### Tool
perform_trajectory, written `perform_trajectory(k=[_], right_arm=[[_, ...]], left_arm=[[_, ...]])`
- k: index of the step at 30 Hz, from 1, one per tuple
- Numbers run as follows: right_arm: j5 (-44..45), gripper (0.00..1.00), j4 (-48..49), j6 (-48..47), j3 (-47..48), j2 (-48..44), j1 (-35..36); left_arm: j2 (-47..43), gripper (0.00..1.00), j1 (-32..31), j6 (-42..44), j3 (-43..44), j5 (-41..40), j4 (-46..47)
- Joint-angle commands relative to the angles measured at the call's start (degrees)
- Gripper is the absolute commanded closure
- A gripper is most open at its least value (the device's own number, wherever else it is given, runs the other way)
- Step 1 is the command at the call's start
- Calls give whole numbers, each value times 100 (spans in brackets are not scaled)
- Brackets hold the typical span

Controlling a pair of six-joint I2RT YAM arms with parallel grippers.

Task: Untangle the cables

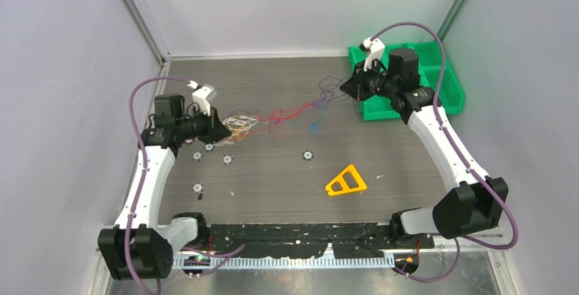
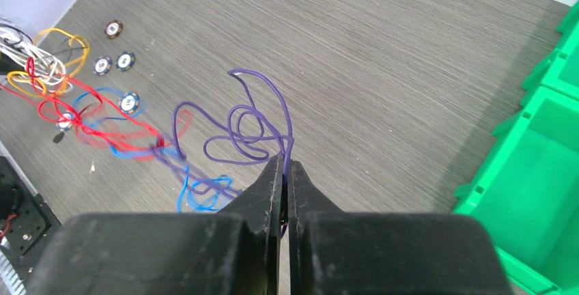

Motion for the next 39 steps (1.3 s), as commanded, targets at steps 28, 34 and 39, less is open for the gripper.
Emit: perform_trajectory(k=[28,34,39], right_arm=[[-861,23,-1291,-600,1877,1840,1040],[-1901,3,-873,72,2229,1807,1511],[-1382,5,-324,395,2196,1815,2206]], left_arm=[[260,100,12,-531,664,1080,653],[373,100,-541,-1033,544,978,1125],[451,100,-723,-1473,437,1088,1476]])
